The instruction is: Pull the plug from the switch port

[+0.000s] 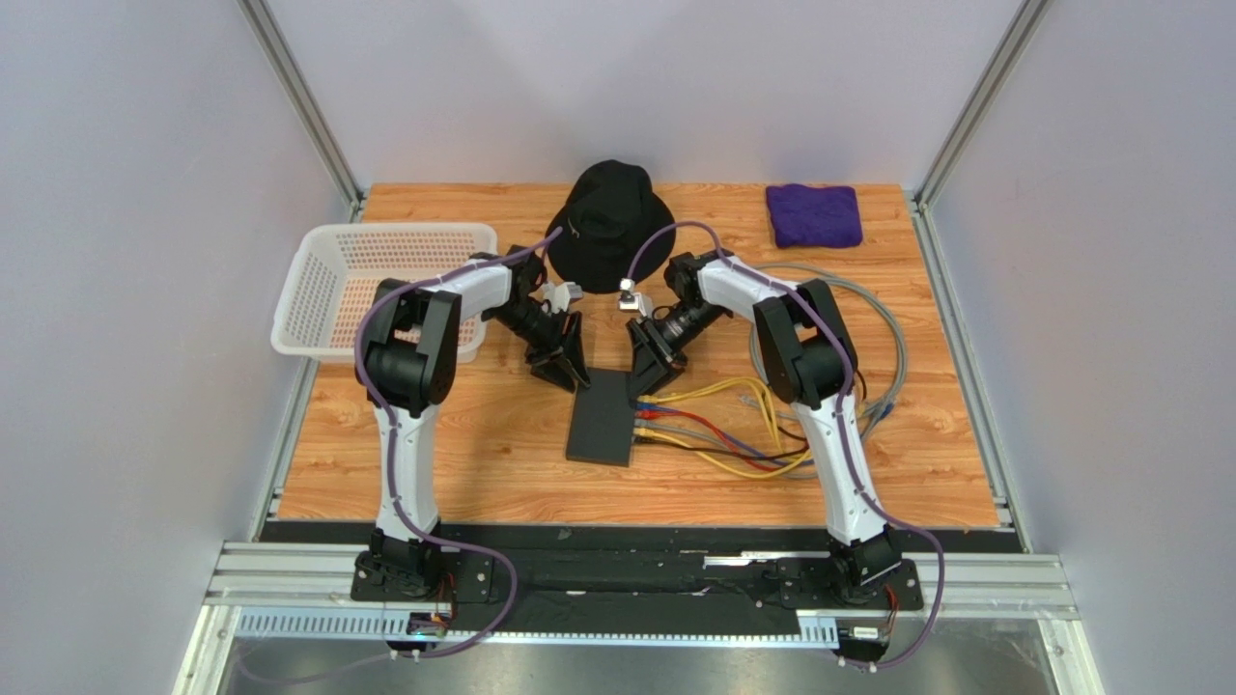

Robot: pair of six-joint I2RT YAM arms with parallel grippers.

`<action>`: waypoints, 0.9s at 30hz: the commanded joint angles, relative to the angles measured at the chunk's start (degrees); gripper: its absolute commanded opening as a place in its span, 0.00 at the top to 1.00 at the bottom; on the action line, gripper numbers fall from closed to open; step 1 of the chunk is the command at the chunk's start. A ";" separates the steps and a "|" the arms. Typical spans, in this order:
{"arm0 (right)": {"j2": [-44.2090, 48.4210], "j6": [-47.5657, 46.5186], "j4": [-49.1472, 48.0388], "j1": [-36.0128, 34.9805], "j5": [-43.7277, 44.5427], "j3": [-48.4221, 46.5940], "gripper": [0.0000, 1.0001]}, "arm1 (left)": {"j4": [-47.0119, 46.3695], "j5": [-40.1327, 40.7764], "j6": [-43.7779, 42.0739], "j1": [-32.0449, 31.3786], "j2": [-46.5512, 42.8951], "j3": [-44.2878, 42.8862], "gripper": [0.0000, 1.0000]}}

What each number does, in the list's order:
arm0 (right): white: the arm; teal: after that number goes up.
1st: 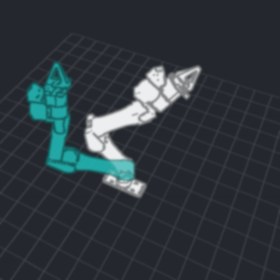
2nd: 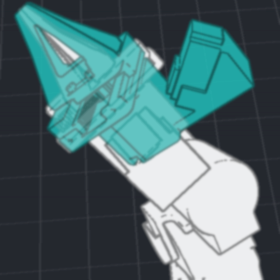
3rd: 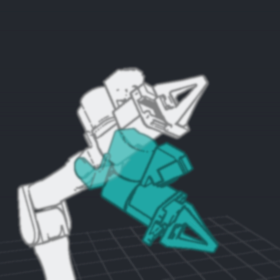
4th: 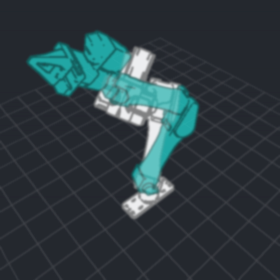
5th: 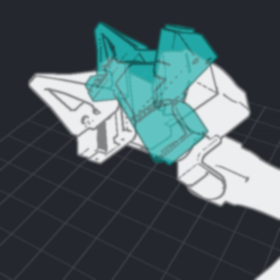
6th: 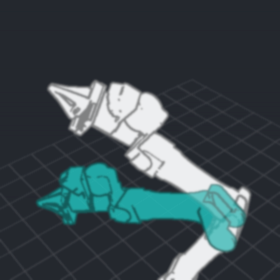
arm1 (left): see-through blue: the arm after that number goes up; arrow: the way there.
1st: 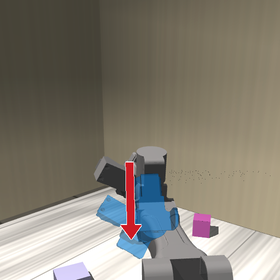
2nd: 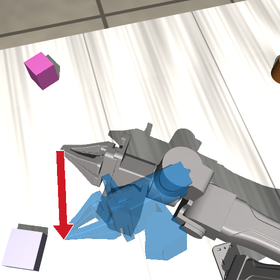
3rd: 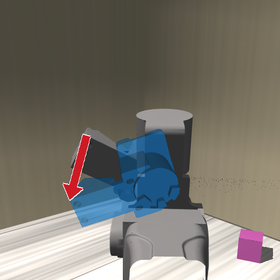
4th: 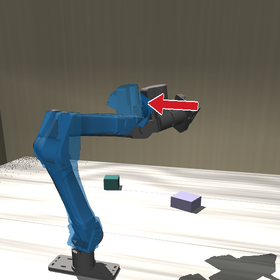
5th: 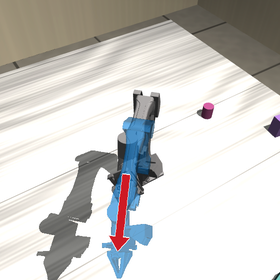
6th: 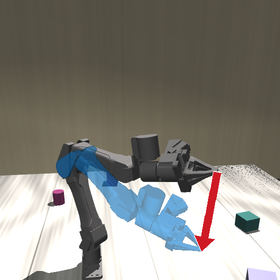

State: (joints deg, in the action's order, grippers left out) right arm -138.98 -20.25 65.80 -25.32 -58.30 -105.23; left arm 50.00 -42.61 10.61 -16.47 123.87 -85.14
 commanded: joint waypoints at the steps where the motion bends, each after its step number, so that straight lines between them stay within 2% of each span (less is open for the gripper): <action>1: -1.91 -0.58 -3.22 -0.34 13.47 -0.33 0.46 | -1.04 4.82 -1.73 -0.14 2.25 -0.02 0.50; 5: -2.52 -2.76 0.11 -0.25 14.62 -1.46 0.43 | -1.39 3.33 -2.35 -0.14 1.37 0.24 0.50; 10: -3.84 -10.06 7.32 0.10 7.43 -3.84 0.39 | -1.48 2.71 -2.70 -0.23 1.46 0.42 0.50; 13: -6.21 -13.67 12.50 0.10 7.84 -8.31 0.38 | -1.48 2.62 -2.79 -0.23 1.55 0.33 0.50; 17: -6.39 -11.30 10.23 -0.08 14.70 -8.68 0.41 | -1.48 2.71 -2.96 -0.23 1.55 0.42 0.50; 27: -8.24 -8.49 9.79 -0.87 14.37 -9.12 0.52 | -1.66 3.15 -2.79 -0.49 1.55 0.50 0.50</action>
State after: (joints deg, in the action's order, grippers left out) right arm -143.37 -27.00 78.72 -25.65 -52.95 -114.15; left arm 50.00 -43.03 9.91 -16.47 123.87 -85.14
